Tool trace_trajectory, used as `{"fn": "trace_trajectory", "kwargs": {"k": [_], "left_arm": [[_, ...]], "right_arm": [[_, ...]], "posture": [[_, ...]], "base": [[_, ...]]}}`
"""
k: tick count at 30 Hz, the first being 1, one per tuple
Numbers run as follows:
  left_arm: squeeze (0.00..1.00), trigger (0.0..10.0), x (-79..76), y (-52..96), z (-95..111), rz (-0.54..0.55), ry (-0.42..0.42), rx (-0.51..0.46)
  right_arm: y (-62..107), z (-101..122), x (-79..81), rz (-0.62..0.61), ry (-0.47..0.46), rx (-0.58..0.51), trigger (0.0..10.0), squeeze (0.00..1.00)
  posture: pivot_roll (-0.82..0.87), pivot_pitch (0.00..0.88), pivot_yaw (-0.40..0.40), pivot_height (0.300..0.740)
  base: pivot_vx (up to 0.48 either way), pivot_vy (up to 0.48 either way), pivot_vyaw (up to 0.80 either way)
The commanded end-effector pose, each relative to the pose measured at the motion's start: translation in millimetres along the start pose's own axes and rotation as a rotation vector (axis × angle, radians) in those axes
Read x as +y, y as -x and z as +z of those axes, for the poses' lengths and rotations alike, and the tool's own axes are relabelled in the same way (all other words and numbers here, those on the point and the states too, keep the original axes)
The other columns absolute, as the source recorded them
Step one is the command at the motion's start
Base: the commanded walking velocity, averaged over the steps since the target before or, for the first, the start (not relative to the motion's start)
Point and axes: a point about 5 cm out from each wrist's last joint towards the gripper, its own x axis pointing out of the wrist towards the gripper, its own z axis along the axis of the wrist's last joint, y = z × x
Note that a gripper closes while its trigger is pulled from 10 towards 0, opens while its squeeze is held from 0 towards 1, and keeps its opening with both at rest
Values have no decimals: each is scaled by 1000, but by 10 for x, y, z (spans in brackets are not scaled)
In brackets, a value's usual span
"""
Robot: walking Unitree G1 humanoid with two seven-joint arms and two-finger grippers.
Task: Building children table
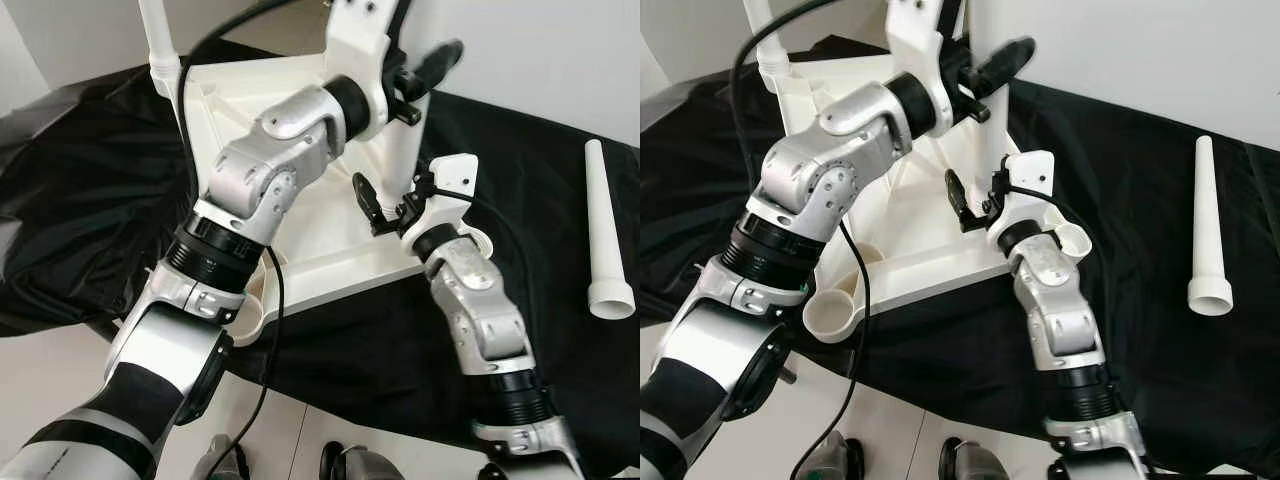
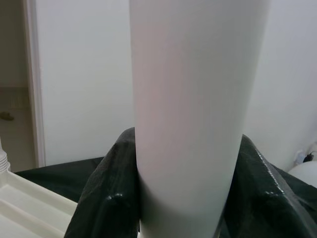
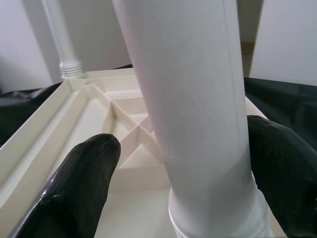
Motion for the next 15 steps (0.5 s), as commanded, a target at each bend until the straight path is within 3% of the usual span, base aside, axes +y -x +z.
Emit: {"fn": "trace_trajectory", "kwargs": {"k": [1,15], "left_arm": [[0,10000,-82,-59,133,-45,-35,-48],[0,10000,-175,-122,205,-64,-34,-70]], "right_arm": [[11,-74,0,-54,-3,37,10000,0],[-117,48,25,-192,75,-20,10000,0]], "posture": [[79,168,-65,740],[80,165,-63,740]], "base": [[0,0,0],[0,0,0]]}}
